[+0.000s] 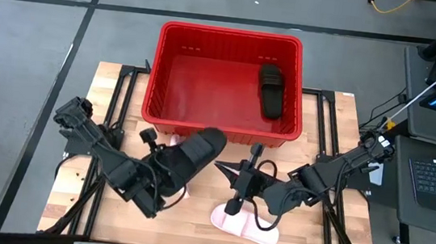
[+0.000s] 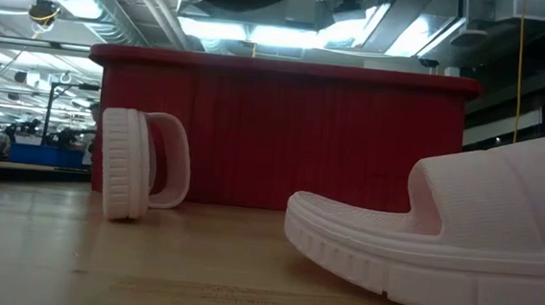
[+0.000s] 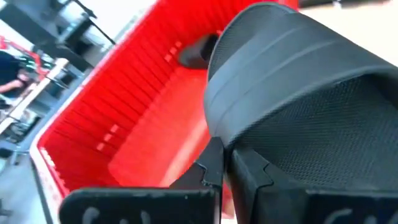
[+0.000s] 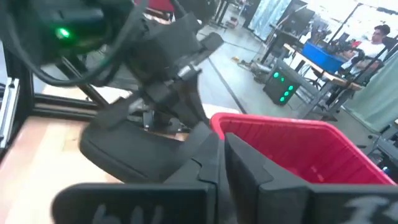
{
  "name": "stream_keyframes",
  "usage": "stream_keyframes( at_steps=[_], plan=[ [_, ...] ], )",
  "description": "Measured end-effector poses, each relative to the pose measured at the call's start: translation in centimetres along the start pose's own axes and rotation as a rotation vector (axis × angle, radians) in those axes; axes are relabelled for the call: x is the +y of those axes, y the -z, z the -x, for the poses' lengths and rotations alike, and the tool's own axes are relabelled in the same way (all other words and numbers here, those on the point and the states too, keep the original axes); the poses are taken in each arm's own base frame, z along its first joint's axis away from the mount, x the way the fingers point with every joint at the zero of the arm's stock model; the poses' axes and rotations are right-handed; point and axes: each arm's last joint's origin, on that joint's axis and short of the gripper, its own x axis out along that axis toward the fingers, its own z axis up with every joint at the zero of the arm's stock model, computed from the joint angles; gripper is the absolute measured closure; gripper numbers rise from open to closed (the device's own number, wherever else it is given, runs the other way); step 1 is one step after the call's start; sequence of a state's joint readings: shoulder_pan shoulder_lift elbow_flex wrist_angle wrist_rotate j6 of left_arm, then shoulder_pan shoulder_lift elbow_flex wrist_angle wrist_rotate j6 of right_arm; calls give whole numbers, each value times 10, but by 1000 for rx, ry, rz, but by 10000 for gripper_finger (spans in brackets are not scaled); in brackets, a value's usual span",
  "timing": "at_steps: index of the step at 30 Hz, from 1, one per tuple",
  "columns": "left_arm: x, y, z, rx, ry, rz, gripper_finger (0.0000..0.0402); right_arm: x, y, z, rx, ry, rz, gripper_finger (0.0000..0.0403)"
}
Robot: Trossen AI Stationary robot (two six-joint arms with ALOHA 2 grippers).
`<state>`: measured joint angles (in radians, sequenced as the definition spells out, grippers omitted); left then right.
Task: Pick and place slides into bin
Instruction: Put the black slide into the red bin
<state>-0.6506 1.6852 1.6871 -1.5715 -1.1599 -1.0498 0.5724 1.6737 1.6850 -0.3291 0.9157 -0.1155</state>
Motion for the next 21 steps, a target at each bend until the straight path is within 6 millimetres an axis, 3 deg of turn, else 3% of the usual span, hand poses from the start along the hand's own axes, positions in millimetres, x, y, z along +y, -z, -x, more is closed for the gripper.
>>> stream_keyframes(
  at_steps=[12, 21],
  plan=[
    [24, -16, -37, -12, -168, -43, 398, -18, -10, -15, -54, 64, -83, 281],
    [30, -20, -51, -13, -228, -41, 398, -48, -6, -45, -43, 104, -88, 267]
  ],
)
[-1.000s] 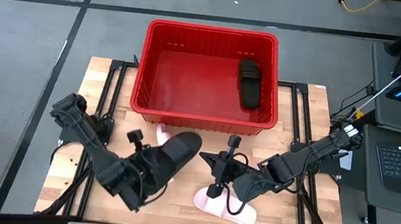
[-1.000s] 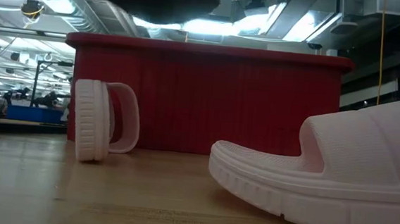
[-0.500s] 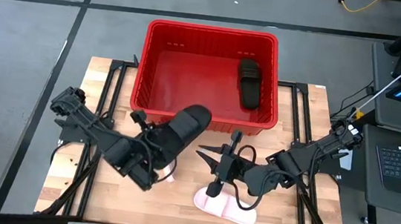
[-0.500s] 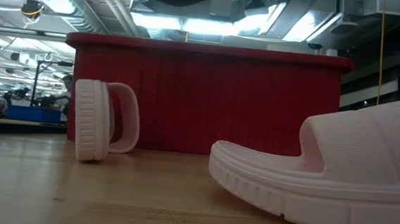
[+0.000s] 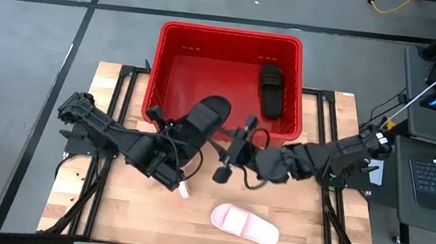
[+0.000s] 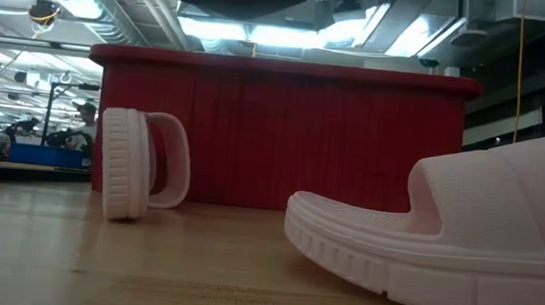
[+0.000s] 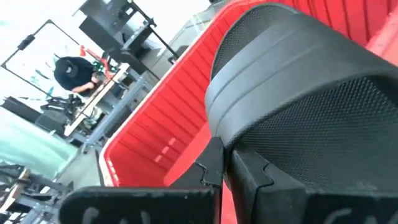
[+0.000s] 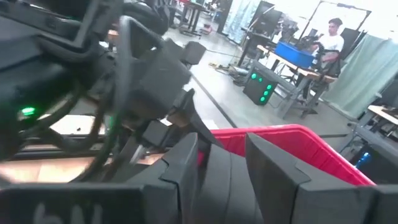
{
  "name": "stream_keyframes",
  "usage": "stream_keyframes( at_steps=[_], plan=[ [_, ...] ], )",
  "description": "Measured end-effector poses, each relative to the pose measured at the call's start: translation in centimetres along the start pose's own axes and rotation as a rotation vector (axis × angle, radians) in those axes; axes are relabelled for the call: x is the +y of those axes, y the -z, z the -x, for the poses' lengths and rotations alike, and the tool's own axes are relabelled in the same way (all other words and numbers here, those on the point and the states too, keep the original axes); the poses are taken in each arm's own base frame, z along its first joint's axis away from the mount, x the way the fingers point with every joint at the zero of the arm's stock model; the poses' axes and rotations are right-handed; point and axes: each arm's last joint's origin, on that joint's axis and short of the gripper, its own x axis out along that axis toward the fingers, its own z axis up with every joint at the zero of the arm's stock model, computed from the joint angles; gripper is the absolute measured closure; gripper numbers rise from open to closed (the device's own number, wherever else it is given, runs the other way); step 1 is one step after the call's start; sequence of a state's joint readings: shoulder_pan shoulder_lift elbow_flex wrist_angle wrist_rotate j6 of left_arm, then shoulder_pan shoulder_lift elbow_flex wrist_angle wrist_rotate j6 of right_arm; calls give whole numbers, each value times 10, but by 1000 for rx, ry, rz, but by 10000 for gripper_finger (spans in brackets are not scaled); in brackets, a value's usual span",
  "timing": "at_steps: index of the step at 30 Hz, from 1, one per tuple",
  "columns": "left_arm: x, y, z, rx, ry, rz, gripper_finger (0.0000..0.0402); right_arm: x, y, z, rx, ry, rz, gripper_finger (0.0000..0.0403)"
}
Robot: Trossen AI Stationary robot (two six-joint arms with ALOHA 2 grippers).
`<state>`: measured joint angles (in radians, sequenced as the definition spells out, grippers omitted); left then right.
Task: Pick and place slides into bin
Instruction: Put the black slide into the red bin
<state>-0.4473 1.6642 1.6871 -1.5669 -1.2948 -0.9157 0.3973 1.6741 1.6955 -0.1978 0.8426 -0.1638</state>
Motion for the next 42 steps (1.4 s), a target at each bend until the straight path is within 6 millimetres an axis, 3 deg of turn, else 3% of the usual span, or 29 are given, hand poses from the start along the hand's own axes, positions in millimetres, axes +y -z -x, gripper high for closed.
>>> stream_keyframes(
  at_steps=[6, 15, 26, 42],
  plan=[
    [3, -3, -2, 0, -1, 9, 398, -11, 6, -16, 25, -13, 13, 267],
    [26, -25, -9, -48, 18, 86, 398, -13, 7, -17, 37, -17, 83, 267],
    [17, -49, -23, -85, 70, 47, 398, -16, 16, -17, 125, 83, 202, 267],
    [14, -51, -17, -103, 113, 89, 398, -18, 25, -14, 217, 161, 352, 267]
  ],
)
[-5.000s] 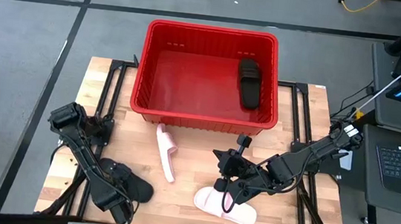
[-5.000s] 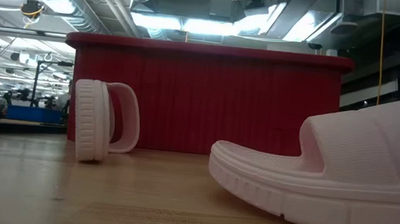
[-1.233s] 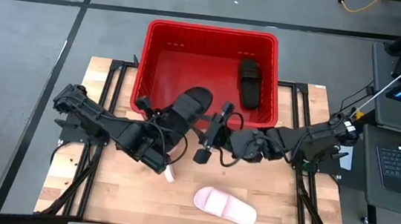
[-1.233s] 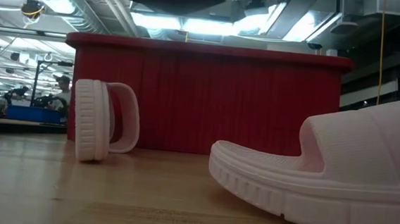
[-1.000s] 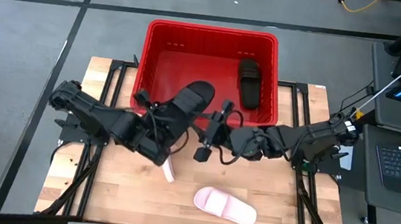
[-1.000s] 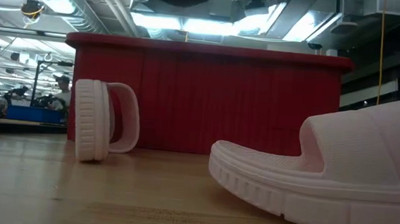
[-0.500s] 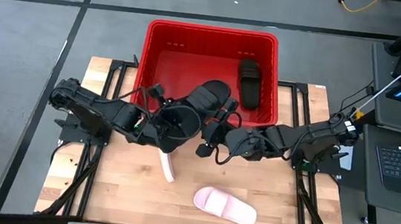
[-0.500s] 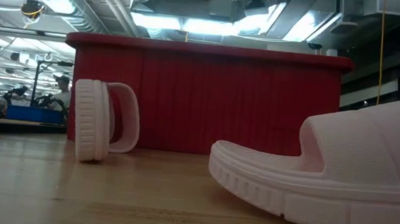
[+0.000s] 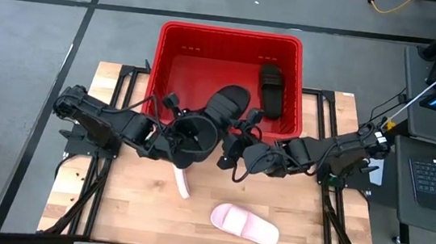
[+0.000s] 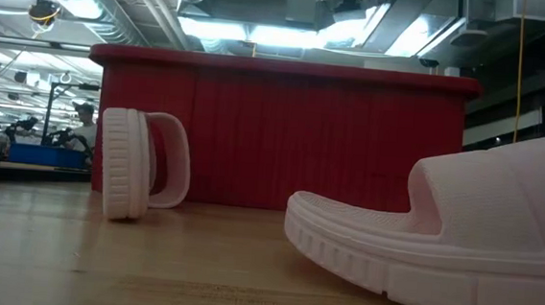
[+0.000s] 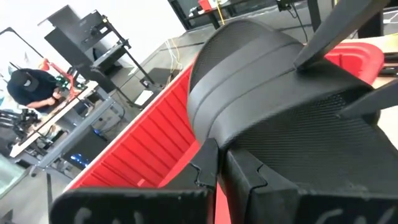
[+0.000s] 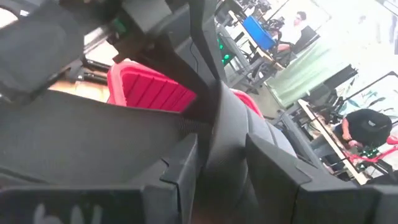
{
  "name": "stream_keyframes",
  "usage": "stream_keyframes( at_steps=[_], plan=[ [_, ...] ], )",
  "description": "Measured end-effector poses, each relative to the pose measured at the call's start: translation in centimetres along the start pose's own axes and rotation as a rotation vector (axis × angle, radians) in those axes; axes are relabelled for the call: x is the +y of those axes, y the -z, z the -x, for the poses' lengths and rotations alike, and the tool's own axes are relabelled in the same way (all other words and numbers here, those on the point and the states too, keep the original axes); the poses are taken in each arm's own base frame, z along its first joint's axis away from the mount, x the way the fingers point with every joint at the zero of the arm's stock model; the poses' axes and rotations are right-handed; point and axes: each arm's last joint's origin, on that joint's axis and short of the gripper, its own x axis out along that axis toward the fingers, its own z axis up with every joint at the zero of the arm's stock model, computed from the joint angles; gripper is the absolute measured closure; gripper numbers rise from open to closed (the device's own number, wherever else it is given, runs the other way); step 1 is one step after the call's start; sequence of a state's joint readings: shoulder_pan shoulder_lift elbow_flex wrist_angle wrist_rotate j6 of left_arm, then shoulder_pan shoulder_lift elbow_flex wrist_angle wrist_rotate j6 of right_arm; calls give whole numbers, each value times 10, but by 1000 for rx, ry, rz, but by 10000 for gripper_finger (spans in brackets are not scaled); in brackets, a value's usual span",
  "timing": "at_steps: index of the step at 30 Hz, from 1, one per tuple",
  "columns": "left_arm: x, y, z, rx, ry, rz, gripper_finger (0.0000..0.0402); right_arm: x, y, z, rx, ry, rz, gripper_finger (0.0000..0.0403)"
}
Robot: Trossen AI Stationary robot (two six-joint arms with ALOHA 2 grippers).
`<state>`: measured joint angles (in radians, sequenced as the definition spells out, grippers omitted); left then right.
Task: Pick and place slides into bin
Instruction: Put the black slide into the red bin
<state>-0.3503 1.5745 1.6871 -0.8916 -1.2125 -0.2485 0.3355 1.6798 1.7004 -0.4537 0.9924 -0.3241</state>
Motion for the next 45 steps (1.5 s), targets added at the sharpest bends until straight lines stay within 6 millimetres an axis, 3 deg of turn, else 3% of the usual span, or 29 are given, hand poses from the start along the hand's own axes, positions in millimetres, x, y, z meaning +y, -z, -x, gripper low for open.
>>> stream_keyframes(
  at_steps=[14, 38, 45],
  plan=[
    [-6, 1, 7, 11, 108, 5, 397, -1, 2, 0, 26, 37, 24, 269],
    [-12, -2, 26, -36, 181, -41, 396, 0, 5, 0, 49, 58, 49, 383],
    [-5, -9, 28, -79, 192, -92, 394, -2, 4, 1, 48, 72, 36, 386]
  ],
)
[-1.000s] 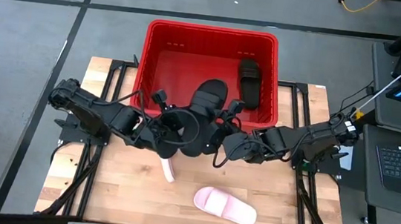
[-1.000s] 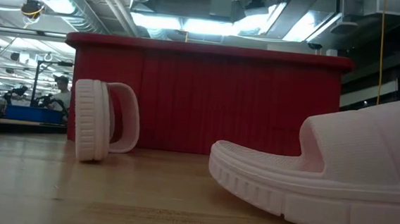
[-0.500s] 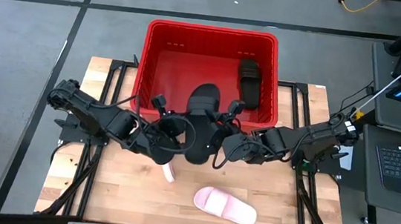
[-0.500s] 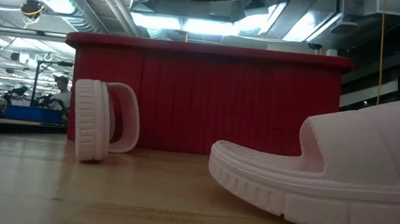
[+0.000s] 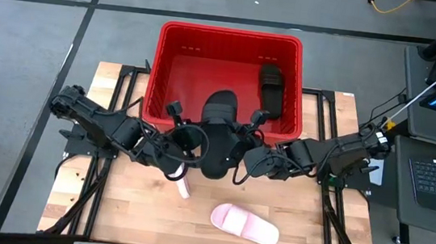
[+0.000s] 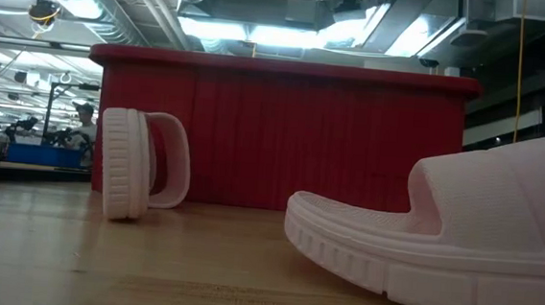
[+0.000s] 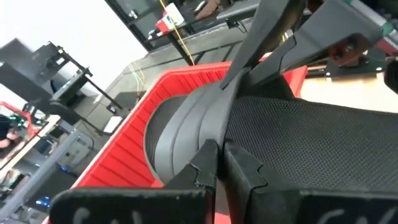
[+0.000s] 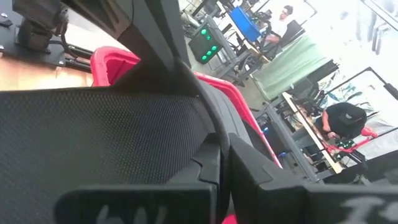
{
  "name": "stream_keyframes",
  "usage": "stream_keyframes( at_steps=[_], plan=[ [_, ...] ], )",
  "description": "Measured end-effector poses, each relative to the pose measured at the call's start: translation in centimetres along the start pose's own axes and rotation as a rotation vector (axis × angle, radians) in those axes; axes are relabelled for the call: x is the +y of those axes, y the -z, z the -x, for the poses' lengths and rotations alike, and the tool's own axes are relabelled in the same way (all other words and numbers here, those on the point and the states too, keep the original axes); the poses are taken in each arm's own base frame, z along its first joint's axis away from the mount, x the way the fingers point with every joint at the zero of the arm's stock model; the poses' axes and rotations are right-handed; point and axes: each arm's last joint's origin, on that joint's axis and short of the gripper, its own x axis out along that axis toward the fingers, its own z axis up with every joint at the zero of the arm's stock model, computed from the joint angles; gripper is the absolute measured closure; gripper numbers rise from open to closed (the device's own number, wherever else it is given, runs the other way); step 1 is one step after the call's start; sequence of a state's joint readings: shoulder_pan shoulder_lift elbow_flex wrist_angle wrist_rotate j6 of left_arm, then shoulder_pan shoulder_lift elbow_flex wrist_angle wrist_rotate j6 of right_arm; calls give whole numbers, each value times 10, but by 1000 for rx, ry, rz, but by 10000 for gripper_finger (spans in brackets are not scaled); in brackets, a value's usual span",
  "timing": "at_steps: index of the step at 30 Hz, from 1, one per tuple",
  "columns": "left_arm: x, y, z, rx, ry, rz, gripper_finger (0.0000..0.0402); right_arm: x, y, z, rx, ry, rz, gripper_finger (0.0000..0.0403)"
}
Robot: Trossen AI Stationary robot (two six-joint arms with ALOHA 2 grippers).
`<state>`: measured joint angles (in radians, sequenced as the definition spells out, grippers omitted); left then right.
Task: Pick and place slides into bin
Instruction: Put the black slide into the red bin
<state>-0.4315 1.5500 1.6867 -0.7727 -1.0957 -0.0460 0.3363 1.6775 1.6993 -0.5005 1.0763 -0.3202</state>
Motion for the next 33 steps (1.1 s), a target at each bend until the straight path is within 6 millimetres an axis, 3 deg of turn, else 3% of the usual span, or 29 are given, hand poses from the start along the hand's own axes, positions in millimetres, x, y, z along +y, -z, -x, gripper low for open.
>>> stream_keyframes(
  at_steps=[16, 22, 33],
  plan=[
    [36, -5, 20, -54, 106, -46, 304, -4, -4, -6, -9, 56, -63, 386],
    [67, -6, 38, -99, 102, -71, 307, -8, -4, -8, -5, 65, -51, 386],
    [123, 5, 71, -156, 120, 26, 313, -42, 1, -23, 4, 84, -109, 386]
  ],
)
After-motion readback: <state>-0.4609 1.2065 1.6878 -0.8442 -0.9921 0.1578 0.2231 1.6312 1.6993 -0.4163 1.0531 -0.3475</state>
